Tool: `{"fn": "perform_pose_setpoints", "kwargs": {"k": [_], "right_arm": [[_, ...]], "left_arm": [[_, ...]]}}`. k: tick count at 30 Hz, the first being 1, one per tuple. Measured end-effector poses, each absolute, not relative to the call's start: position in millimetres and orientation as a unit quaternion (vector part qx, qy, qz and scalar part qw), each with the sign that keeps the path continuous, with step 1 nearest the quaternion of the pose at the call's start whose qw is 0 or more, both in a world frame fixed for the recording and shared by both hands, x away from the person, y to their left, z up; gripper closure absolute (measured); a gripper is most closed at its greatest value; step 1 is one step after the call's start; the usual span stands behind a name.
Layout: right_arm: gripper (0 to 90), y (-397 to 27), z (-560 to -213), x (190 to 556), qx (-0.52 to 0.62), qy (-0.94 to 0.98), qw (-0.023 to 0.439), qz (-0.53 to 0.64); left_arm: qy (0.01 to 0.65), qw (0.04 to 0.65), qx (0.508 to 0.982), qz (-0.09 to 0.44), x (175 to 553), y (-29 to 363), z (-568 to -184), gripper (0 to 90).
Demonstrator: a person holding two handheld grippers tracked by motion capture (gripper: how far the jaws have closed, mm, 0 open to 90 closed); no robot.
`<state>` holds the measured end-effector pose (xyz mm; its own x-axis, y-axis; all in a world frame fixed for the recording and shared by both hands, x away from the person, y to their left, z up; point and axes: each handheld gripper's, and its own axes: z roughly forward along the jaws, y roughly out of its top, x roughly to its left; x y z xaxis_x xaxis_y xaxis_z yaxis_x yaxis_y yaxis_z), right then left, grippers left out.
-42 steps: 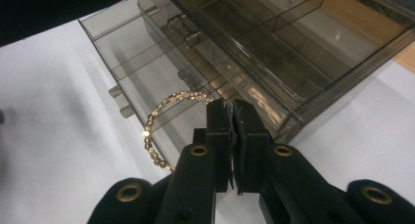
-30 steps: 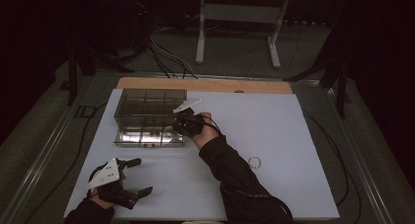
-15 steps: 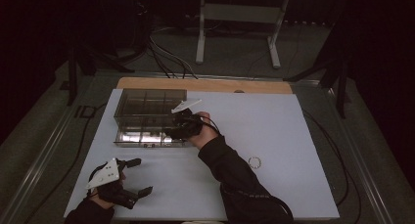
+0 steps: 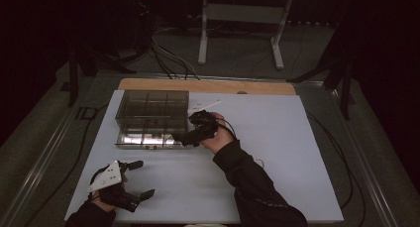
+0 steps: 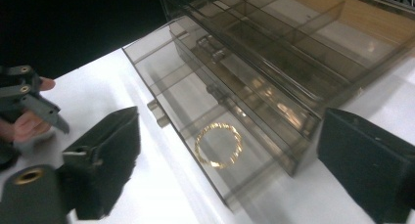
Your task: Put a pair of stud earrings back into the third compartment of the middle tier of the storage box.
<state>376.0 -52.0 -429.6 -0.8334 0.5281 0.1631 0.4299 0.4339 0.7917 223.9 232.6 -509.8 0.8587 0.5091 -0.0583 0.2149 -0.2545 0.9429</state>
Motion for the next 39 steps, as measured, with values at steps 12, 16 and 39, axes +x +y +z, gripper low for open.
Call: {"fn": "perform_pose_setpoints", "kwargs": {"k": [12, 16, 39], "right_arm": [[2.7, -115.5, -422.2, 370.0, 0.3, 0.842, 0.087, 0.439], [2.7, -140.7, -424.2, 366.5, 0.308, 0.835, 0.099, 0.444], [6.9, -257.4, -480.0, 319.5, 0.434, 0.786, 0.137, 0.418]], "left_arm": [[0.232, 0.564, 0.782, 0.129, 224.4, 232.2, -510.2, 0.6], [0.23, 0.562, 0.783, 0.13, 224.6, 231.9, -510.5, 0.6], [0.231, 0.565, 0.781, 0.129, 224.7, 232.1, -509.6, 0.6]]}}
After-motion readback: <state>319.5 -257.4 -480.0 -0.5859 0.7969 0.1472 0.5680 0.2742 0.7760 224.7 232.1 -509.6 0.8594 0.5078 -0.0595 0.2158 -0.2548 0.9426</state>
